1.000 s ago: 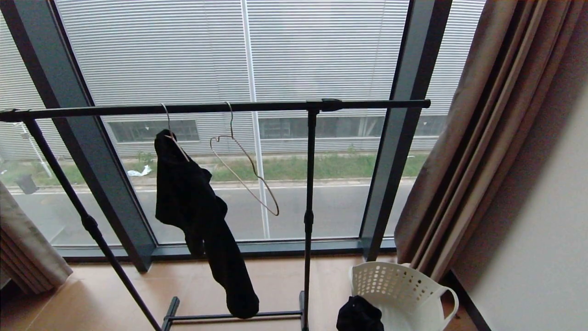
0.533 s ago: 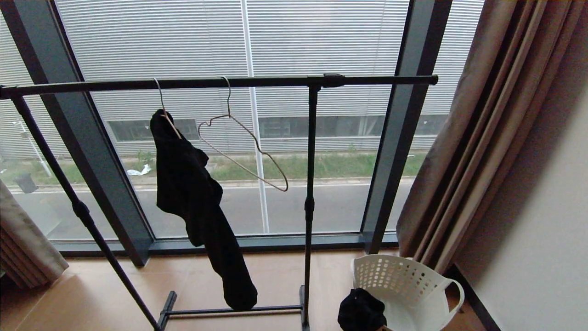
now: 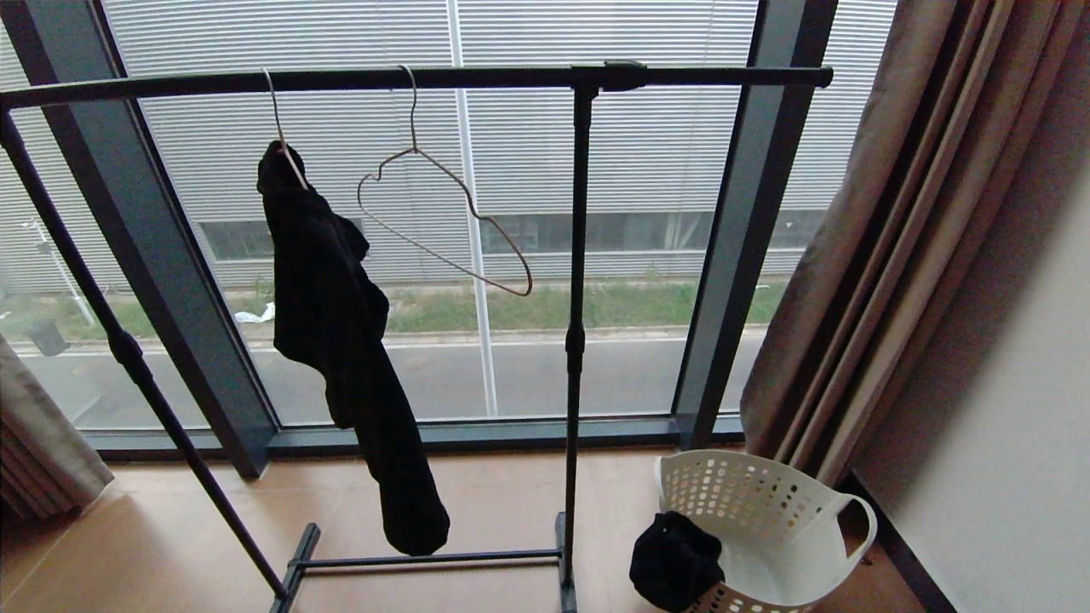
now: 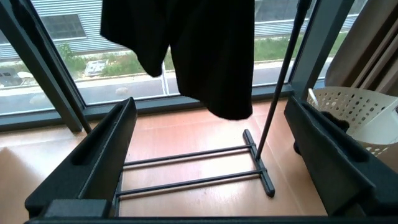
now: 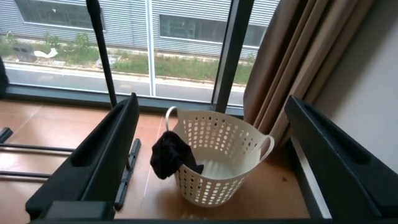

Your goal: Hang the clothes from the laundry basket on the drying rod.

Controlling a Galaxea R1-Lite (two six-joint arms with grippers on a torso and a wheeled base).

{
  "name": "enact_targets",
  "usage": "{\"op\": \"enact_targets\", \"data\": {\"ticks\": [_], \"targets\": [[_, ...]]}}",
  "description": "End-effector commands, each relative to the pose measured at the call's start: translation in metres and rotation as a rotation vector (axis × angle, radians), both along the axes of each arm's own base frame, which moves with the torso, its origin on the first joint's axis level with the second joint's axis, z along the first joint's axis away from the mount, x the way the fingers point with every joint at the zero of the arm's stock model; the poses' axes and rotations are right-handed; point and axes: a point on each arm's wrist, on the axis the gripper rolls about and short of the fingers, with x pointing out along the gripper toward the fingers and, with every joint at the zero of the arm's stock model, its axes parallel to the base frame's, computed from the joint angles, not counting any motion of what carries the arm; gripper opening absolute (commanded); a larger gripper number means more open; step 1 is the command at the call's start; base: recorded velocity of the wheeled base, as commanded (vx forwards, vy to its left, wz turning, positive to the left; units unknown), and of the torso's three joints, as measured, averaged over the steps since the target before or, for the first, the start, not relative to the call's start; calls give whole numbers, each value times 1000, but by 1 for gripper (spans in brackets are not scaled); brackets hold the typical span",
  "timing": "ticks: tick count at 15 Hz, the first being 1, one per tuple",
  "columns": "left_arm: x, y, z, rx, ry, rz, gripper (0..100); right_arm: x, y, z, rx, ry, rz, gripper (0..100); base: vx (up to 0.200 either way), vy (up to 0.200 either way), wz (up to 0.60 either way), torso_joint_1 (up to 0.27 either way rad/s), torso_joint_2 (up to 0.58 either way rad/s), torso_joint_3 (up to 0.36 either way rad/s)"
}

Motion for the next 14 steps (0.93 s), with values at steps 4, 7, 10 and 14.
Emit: {"op": "enact_targets", "data": {"ticks": [4, 7, 10, 14], "targets": [[0, 0, 0, -1, 1, 1, 100, 0, 0, 0, 0, 1, 0, 100, 0, 0, 0, -167, 497, 326], [0, 0, 0, -1, 1, 1, 100, 0, 0, 0, 0, 1, 0, 100, 0, 0, 0, -147, 471, 341], [0, 0, 0, 1, 1, 1, 100, 0, 0, 0, 0, 1, 0, 100, 0, 0, 0, -67, 214, 160], [0, 0, 0, 1, 1, 1, 100, 0, 0, 0, 0, 1, 0, 100, 0, 0, -600, -5, 35, 24]]}}
